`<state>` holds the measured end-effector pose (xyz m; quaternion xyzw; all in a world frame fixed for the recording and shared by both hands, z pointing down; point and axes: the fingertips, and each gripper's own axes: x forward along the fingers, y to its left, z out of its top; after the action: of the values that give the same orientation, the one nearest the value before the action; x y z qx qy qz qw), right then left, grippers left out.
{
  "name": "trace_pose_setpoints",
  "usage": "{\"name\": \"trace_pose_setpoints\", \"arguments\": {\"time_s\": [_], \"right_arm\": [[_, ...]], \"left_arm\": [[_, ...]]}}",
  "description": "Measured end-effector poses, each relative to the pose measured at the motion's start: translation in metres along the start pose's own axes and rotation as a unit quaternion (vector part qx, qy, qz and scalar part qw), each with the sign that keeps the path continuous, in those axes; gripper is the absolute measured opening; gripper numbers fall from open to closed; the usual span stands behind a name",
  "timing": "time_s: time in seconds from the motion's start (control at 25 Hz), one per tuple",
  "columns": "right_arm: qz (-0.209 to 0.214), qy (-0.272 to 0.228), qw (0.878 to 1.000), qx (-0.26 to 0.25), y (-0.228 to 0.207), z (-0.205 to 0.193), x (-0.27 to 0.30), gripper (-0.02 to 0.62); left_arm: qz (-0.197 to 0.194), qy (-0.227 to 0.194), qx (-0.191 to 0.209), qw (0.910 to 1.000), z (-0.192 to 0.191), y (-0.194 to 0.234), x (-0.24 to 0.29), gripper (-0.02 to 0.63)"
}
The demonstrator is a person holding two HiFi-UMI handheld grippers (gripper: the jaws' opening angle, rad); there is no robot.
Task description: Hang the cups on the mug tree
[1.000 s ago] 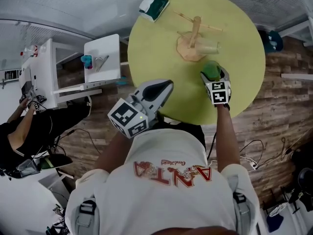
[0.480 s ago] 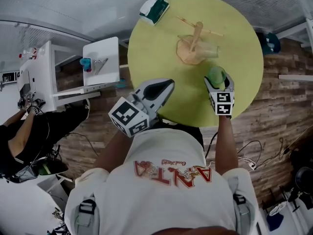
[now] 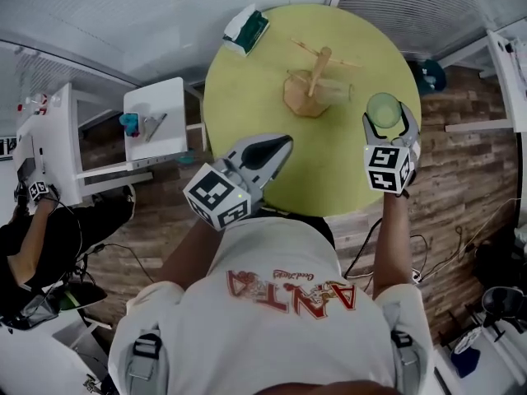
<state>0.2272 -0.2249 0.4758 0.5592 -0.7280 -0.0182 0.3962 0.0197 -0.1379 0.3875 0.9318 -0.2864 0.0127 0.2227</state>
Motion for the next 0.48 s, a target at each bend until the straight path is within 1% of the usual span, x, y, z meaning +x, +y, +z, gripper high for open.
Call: {"name": "trace_pose_setpoints", "arguments": {"time_s": [0.12,0.28,0.36,0.48], "right_arm": [[-0.014,0.010,0.998,-0.057,-0.010,0.024,0.002,0.354],[-0.025,0.038,0.989,-0.139,-0.019,0.045,0.009,0.354],[-0.037,0.050,0.981,-0.184,-0.023,0.054,0.012,0.354],[-0.061,0.066,0.960,-0.264,-0.026,0.069,0.016,0.354]], "left_arm": [[-0.007,-0.009,-0.002,0.9999,0.004,0.000,-0.006,0.009],[-0.015,-0.016,-0.004,0.9998,0.009,-0.002,-0.012,0.009],[-0.017,-0.022,-0.006,0.9996,0.009,-0.002,-0.014,0.009],[-0.015,-0.030,-0.011,0.9994,0.007,0.000,-0.019,0.009]]}}
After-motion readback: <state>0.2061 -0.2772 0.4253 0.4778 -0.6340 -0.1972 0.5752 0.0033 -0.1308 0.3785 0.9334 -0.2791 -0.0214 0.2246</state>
